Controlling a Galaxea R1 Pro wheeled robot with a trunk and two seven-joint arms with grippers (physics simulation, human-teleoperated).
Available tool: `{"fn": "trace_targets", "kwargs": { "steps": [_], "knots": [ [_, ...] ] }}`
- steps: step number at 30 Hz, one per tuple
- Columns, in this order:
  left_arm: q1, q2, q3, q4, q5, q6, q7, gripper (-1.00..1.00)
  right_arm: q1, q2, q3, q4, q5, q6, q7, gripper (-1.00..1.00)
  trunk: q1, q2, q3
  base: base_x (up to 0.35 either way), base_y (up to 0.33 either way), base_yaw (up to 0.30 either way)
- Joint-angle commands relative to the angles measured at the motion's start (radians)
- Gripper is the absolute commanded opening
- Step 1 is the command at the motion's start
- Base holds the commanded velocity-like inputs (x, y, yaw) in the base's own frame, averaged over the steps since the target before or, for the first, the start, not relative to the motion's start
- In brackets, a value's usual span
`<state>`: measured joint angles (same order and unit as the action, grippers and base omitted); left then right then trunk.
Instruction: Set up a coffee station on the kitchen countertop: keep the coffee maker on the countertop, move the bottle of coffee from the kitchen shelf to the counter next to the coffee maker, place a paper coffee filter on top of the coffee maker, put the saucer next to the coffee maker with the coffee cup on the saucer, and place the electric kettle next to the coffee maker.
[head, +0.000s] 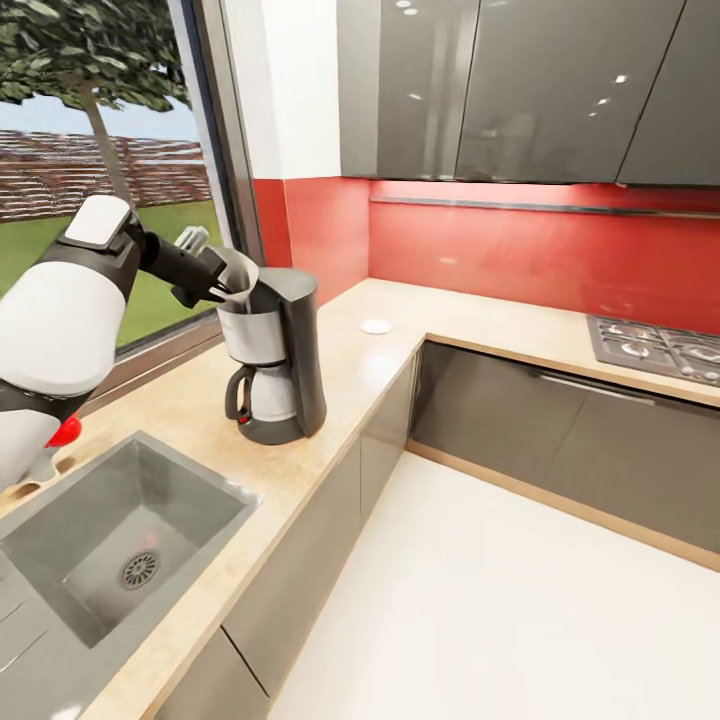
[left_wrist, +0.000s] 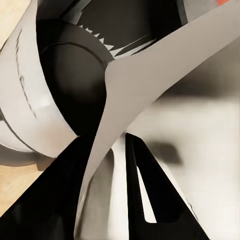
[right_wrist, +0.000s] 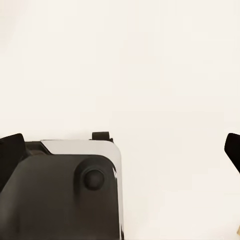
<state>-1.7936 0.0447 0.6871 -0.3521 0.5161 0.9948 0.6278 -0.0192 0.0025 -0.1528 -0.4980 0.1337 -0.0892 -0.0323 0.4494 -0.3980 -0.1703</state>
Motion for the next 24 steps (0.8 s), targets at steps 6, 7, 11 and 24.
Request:
{"fn": "trace_targets", "kwargs": {
  "steps": [6, 7, 11, 24],
  "knots": [
    [-0.001, 0.0, 0.003, -0.001, 0.011, 0.001, 0.01, -1.0, -0.001, 0.001, -0.004, 0.001, 0.01, -0.003, -0.001, 1.0, 0.001, -0.002, -0.002, 0.028, 0.0, 0.0],
    [-0.001, 0.0, 0.003, -0.001, 0.011, 0.001, 0.01, -1.0, -0.001, 0.001, -0.004, 0.001, 0.01, -0.003, -0.001, 1.0, 0.001, -0.002, -0.002, 0.005, 0.0, 0.0],
    [0.0, 0.0, 0.004, 0.0, 0.011, 0.001, 0.01, -1.0, -0.001, 0.001, -0.004, 0.001, 0.01, -0.003, -0.001, 1.0, 0.001, -0.002, -0.002, 0.002, 0.0, 0.0],
    [0.038, 0.0, 0.005, 0.002, 0.012, 0.001, 0.007, -1.0, -0.001, 0.001, -0.004, 0.001, 0.01, -0.003, -0.001, 1.0, 0.001, -0.002, -0.002, 0.0, 0.0, 0.0]
  ]
}}
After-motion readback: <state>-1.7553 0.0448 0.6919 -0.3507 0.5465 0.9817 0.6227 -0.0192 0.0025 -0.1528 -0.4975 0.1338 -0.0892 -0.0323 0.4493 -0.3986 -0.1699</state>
